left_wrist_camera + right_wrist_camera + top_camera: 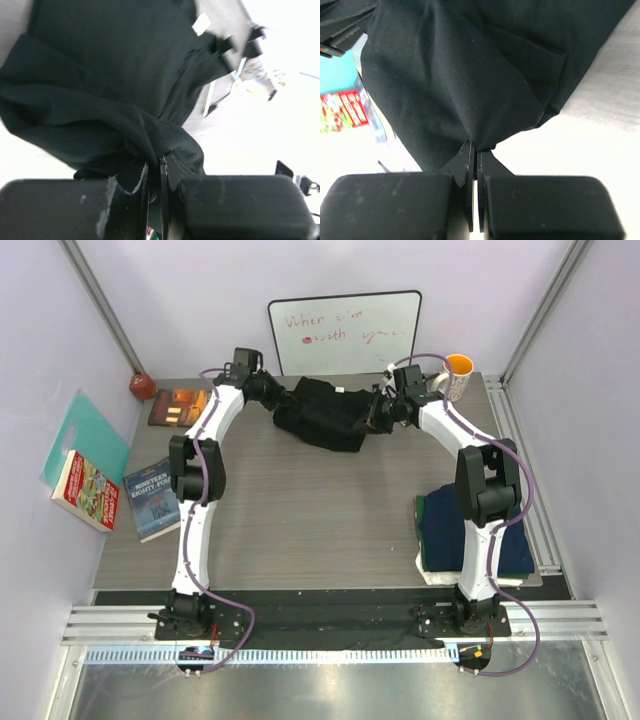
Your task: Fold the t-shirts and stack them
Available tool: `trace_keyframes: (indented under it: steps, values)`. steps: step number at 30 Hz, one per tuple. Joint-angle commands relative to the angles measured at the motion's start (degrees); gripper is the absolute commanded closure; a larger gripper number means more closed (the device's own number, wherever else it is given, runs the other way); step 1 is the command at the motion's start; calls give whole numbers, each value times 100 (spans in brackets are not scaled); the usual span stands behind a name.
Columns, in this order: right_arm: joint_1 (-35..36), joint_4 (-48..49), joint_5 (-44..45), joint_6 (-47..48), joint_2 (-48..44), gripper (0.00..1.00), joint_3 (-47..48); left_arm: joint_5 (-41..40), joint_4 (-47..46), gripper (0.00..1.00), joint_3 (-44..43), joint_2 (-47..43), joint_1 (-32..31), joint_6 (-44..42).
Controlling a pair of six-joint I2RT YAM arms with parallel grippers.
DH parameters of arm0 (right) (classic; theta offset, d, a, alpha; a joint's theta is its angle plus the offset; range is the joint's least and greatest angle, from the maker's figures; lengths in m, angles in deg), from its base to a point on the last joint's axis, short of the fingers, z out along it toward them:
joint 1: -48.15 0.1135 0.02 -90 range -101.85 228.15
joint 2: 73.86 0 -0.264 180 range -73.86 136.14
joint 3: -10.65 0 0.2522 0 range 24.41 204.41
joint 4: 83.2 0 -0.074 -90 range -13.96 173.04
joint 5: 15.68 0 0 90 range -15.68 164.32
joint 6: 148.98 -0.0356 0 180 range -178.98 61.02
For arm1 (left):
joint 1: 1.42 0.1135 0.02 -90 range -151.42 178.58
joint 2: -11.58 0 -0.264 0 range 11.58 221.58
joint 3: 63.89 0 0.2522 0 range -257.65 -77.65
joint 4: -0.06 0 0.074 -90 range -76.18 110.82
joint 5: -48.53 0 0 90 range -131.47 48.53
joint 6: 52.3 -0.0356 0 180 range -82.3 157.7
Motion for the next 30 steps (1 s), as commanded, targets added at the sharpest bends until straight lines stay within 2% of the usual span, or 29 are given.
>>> trace_keyframes:
  steps: [1,8,13,19,21,23,27,30]
  values:
    - [-94,751,418,-470,-99,99,-68,59,-1226,90,-407,163,7,552]
    - [-130,1340,682,-927,103,98,-157,-46,-1692,90,-741,541,7,790]
    - [-217,1866,726,-1567,419,93,-165,-143,-1921,89,-714,708,7,878]
    - [-253,2167,963,-1912,683,87,-34,-117,-2228,85,-749,963,7,1028]
    - [-270,2211,1078,-2061,736,85,28,-143,-2351,82,-785,1025,7,1036]
    - [-288,2290,1139,-2279,823,77,72,-160,-2440,74,-872,1121,7,1062]
    - [-297,2571,1376,-2474,903,75,124,-196,-2501,67,-1004,1236,7,1107]
    - [-305,2597,1438,-2509,1034,68,414,-318,-2510,65,-926,1184,7,1072]
